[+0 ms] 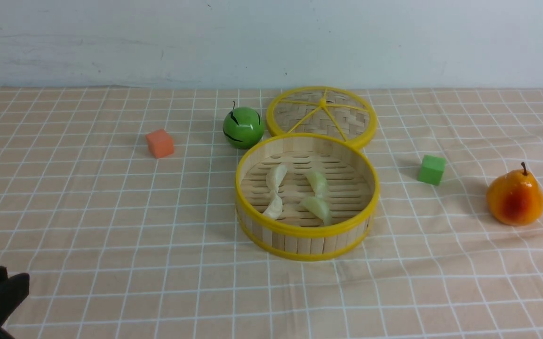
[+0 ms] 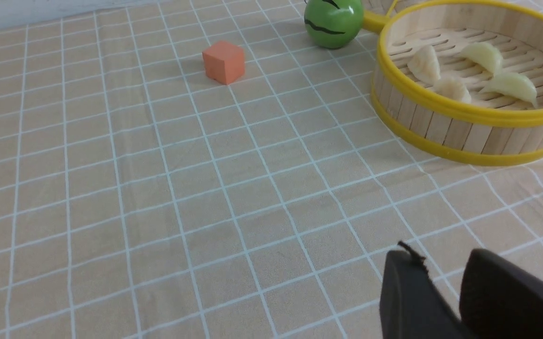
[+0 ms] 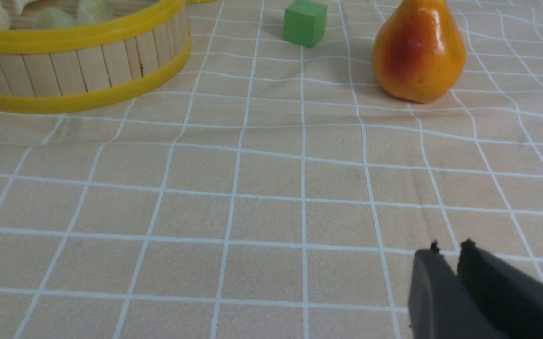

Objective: Put the dumplings into the steamer on the table with the brown tablecloth.

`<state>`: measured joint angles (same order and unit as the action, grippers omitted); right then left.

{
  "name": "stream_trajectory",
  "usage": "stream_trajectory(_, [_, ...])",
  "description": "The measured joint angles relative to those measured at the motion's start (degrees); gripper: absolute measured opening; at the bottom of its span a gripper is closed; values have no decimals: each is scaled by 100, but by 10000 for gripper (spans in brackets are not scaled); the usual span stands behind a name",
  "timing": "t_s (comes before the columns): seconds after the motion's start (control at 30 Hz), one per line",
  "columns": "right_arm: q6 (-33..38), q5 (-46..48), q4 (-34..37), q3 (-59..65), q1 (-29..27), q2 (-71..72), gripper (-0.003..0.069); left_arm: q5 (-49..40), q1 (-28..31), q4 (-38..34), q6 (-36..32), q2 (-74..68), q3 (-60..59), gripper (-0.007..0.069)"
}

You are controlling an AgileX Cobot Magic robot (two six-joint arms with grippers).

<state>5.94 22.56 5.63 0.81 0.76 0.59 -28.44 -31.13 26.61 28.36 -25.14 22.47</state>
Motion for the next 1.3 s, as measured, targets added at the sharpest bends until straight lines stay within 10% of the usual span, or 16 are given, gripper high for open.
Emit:
stream_trajectory(0.63, [0,-6,-24,0,0,0,115,2245,1990,-1168,111,2577,-2367,-14])
stream_trajectory(0.87, [0,-6,-24,0,0,0,123,1427,2510,-2661,-451,2577,-2409,-14])
stream_trajectory(1.3, [0,-6,-24,0,0,0,141,582,2522,-2955,-2228,2577,-2426,-14])
